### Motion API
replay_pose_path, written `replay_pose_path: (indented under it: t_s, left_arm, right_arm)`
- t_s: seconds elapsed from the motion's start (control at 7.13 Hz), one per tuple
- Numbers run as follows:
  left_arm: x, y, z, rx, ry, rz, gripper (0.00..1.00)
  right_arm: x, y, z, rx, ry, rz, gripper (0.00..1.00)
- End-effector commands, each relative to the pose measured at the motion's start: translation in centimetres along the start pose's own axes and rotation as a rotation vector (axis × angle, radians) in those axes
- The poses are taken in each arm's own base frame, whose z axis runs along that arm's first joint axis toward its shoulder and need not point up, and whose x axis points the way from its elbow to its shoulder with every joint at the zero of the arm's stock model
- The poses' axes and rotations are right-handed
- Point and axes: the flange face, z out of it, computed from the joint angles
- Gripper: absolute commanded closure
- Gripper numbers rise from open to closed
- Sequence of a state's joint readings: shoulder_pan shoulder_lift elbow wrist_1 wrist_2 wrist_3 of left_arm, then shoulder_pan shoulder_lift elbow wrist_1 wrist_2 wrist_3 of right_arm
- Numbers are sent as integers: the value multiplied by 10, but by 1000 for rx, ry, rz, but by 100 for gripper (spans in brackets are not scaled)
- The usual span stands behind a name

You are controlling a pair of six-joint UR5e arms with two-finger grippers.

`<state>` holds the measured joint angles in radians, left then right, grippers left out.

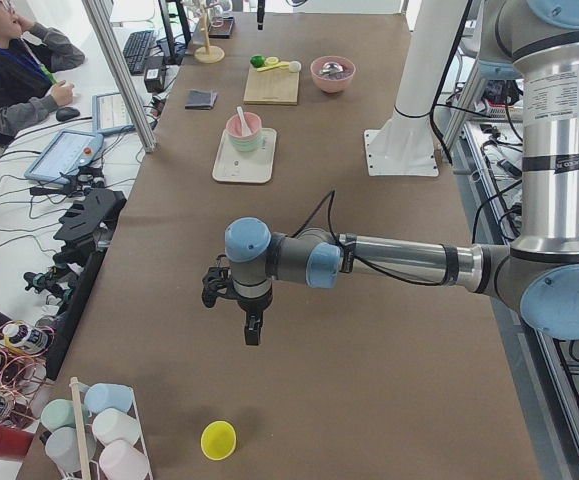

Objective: Stack pink bowl on green and place spoon

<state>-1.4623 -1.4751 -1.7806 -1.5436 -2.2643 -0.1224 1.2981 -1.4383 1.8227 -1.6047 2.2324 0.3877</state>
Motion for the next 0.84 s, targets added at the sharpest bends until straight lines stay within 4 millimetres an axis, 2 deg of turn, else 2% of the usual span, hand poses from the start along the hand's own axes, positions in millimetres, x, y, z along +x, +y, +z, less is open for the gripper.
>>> replay_pose_path:
  t_s: [0.0,0.14,0.28,0.42,0.56,0.7]
  left_arm:
    - [24,8,-31,-74,-18,-58,2]
    - [25,4,-34,-68,-10,-57,2]
    - [29,-6,-46,-41,-11,-48,1]
    - [26,-7,-47,-35,-13,-36,2]
    - [11,0,-43,-42,-5,73,2]
    - [-20,3,-38,-49,-1,109,2]
  right_arm:
    - [91,63,16,-68,29,-26,0]
    - [116,82,22,-88,40,18,0]
    - [138,105,22,-103,42,35,0]
    - [164,134,29,-104,42,-5,0]
    - [186,172,40,-68,39,-32,0]
    - [203,208,48,-59,25,-29,0]
